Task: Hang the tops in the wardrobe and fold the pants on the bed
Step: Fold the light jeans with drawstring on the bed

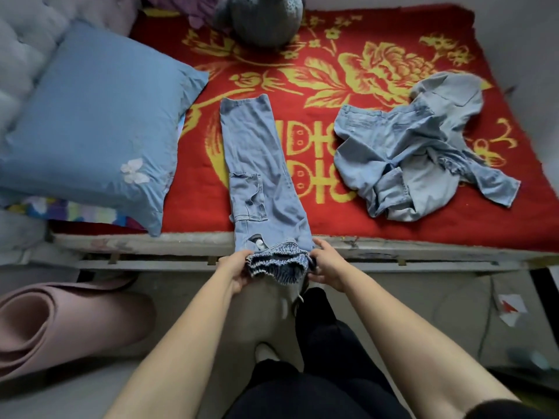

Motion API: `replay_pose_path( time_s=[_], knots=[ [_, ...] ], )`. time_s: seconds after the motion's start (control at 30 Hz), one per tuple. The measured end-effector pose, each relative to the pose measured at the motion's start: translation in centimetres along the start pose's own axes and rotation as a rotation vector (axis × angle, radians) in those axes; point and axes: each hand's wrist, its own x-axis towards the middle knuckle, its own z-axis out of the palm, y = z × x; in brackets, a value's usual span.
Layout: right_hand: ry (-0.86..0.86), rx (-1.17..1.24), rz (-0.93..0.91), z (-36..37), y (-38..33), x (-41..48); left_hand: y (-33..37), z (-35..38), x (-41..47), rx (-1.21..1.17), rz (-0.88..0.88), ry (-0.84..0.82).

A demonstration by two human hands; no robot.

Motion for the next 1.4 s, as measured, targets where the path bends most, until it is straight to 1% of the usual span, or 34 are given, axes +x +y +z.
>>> replay_pose_path(
  time_s=[0.1, 0.2, 0.27, 0.37, 0.47, 0.53, 0.57, 0.6, 0.63, 0.67, 0.73, 0.77, 0.8, 0.83, 0.9, 0.97, 1.03, 1.13, 1.2, 1.27, 1.33, 1.4],
  knots=[
    [-0.024, 0.044, 0.040, -0.1, -2.1, 1.9, 1.9, 0.5, 1.6, -0.008, 0.011, -0.012],
    [-0.067, 0.076, 0.101, -0.3, -4.6, 4.2, 4.3, 1.6, 3.8, -0.012, -0.069, -0.042],
    [-0.058, 0.127, 0.133, -0.3, -6.1, 6.5, 6.0, 2.4, 5.6, -0.018, -0.108, -0.025],
    [-0.041, 0.184, 0.183, -0.2, -8.7, 10.6, 8.7, 3.9, 8.5, -0.024, -0.121, 0.020],
    [-0.036, 0.182, 0.228, 0.2, -11.1, 15.3, 11.0, 5.1, 12.0, -0.156, -0.110, 0.077],
    [-0.065, 0.260, 0.225, 0.8, -12.8, 18.5, 12.0, 5.3, 15.2, -0.270, -0.069, 0.112],
    [-0.082, 0.309, 0.218, 0.9, -13.4, 20.3, 12.3, 5.3, 16.7, -0.288, -0.042, 0.130],
    [-0.094, 0.320, 0.205, 0.9, -13.9, 22.0, 12.4, 5.2, 18.3, -0.246, -0.015, 0.155],
    [-0.101, 0.270, 0.174, 0.9, -14.2, 23.6, 12.4, 5.2, 19.6, -0.131, 0.014, 0.194],
    [-0.096, 0.139, 0.124, 0.8, -14.3, 25.0, 12.2, 5.3, 20.8, 0.028, 0.046, 0.242],
    [-0.039, -0.269, -0.040, 0.6, -13.6, 27.4, 11.3, 5.2, 22.8, 0.403, 0.136, 0.347],
    [-0.006, -0.461, -0.136, 0.5, -12.9, 28.4, 10.9, 5.1, 23.8, 0.583, 0.176, 0.383],
    [0.018, -0.600, -0.210, 0.6, -12.1, 29.1, 10.3, 4.9, 24.7, 0.735, 0.203, 0.394],
    [0.030, -0.690, -0.254, 0.8, -11.2, 29.7, 9.8, 4.8, 25.4, 0.848, 0.222, 0.392],
    [0.049, -0.783, -0.290, 1.3, -9.5, 30.6, 9.1, 4.7, 26.7, 0.978, 0.258, 0.405],
    [0.112, -0.842, -0.336, 2.0, -8.2, 31.3, 8.8, 4.7, 27.8, 1.060, 0.300, 0.474],
    [0.211, -0.851, -0.397, 2.8, -7.9, 31.8, 9.3, 4.6, 28.7, 1.085, 0.374, 0.511],
    [0.365, -0.782, -0.519, 3.9, -8.2, 31.9, 10.3, 4.6, 29.7, 1.053, 0.561, 0.505],
    [0.443, -0.744, -0.566, 4.5, -8.8, 32.5, 11.2, 4.6, 30.7, 1.008, 0.612, 0.528],
    [0.428, -0.807, -0.500, 4.8, -9.3, 34.1, 11.8, 4.3, 32.5, 1.059, 0.529, 0.493],
    [0.365, -0.899, -0.355, 4.7, -9.6, 35.8, 12.1, 3.9, 34.2, 1.125, 0.396, 0.407],
    [0.352, -0.916, -0.288, 4.7, -9.7, 36.8, 12.4, 3.8, 34.7, 1.112, 0.344, 0.398]
  ],
)
